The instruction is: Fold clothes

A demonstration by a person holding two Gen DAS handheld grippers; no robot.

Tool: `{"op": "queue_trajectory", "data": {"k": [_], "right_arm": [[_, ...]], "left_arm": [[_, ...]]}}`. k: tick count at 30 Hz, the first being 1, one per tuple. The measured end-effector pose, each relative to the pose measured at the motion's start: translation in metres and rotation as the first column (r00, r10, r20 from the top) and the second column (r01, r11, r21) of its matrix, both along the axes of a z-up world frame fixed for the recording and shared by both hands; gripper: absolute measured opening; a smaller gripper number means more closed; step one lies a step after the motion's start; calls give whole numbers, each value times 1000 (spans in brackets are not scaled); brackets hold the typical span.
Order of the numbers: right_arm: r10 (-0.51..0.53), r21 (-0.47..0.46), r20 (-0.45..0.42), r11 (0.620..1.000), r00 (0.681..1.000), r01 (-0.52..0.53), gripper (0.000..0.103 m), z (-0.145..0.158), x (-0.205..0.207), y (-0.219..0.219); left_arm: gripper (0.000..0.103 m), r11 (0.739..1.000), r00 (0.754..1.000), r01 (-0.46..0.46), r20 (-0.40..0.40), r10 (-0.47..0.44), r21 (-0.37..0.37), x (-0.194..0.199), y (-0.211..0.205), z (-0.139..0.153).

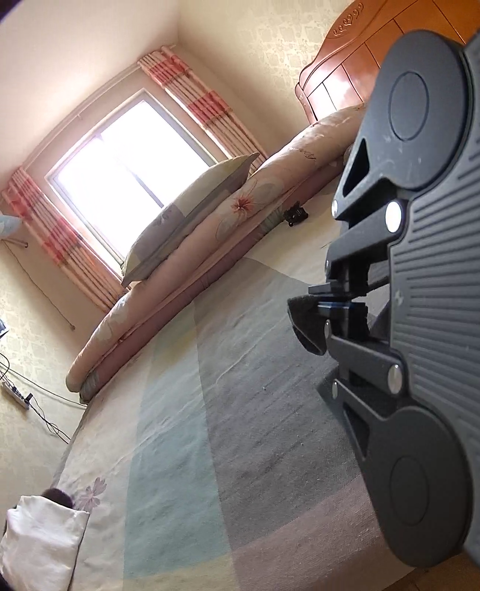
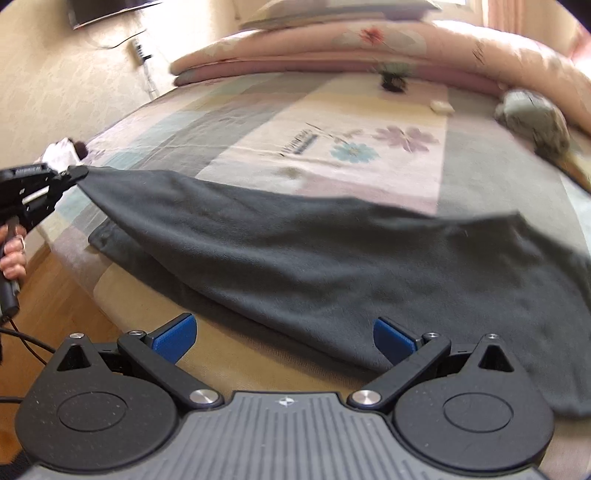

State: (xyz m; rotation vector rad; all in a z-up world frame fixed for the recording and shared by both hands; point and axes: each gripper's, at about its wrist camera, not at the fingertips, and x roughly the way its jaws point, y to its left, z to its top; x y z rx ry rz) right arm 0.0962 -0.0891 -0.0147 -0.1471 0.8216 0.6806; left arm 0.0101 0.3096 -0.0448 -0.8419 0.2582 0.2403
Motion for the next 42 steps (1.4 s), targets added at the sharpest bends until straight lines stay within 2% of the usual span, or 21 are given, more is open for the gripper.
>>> {"op": "queue_trajectory", "data": {"k": [1, 3, 5, 7, 8, 11, 15, 17, 21, 25, 27, 29, 33, 35, 38, 40, 42], "right_arm": [[28, -12, 32, 1000, 999, -28, 100, 0, -1, 4], [94, -69, 81, 994, 992, -89, 85, -3, 0, 15], [153, -163, 113, 977, 982, -134, 55, -11, 2, 28], [221, -249, 134, 951, 966, -183, 41, -21, -1, 38], [257, -285, 143, 935, 956, -209, 36, -25, -3, 41], [334, -347, 153, 899, 930, -267, 31, -33, -11, 48], [379, -401, 174, 870, 909, -286, 24, -40, -11, 53], [392, -407, 181, 865, 902, -295, 5, -39, -11, 55], [415, -404, 188, 859, 890, -315, 4, -23, -12, 51], [429, -373, 148, 859, 891, -351, 2, -8, -10, 41], [438, -365, 105, 852, 893, -375, 3, -13, -8, 39], [443, -360, 65, 846, 894, -393, 3, -20, -6, 39], [390, -346, 20, 867, 921, -360, 7, -31, -1, 39], [382, -333, 29, 875, 924, -351, 12, -26, -3, 37], [380, -311, 55, 885, 923, -346, 20, -14, -9, 31], [374, -294, 60, 893, 925, -342, 21, -9, -10, 28], [369, -285, 66, 898, 927, -337, 21, -7, -9, 27]], "left_arm": [[0, 1000, 1000, 2, -10, -2, -2, 1, 0, -3], [0, 1000, 999, -2, -32, 2, -12, 3, 0, -10], [0, 1000, 999, -5, -49, 3, -23, 4, 1, -18], [0, 999, 999, -9, -53, 7, -33, 5, 3, -23], [0, 999, 998, -11, -55, 9, -37, 5, 4, -24], [0, 999, 998, -13, -60, 11, -34, 3, 6, -24], [0, 999, 998, -12, -67, 9, -39, 4, 6, -25], [0, 999, 997, -11, -71, 9, -32, 5, 5, -25], [0, 1000, 998, -14, -59, 13, -11, 1, 3, -14], [0, 1000, 998, 1, -62, 1, 28, -9, 1, 0], [0, 999, 995, 7, -96, -4, 34, -11, 1, -3], [0, 1000, 989, -6, -148, 7, 9, -14, 4, -17], [1, 999, 960, 13, -280, -26, -48, -8, 12, -46], [6, 999, 955, 14, -295, -28, -50, -11, 16, -48], [11, 1000, 961, -7, -276, 8, 4, -20, 25, -33], [11, 996, 957, -49, -281, 67, 72, -24, 33, -21], [11, 993, 965, -46, -254, 72, 108, -22, 39, -10]]}}
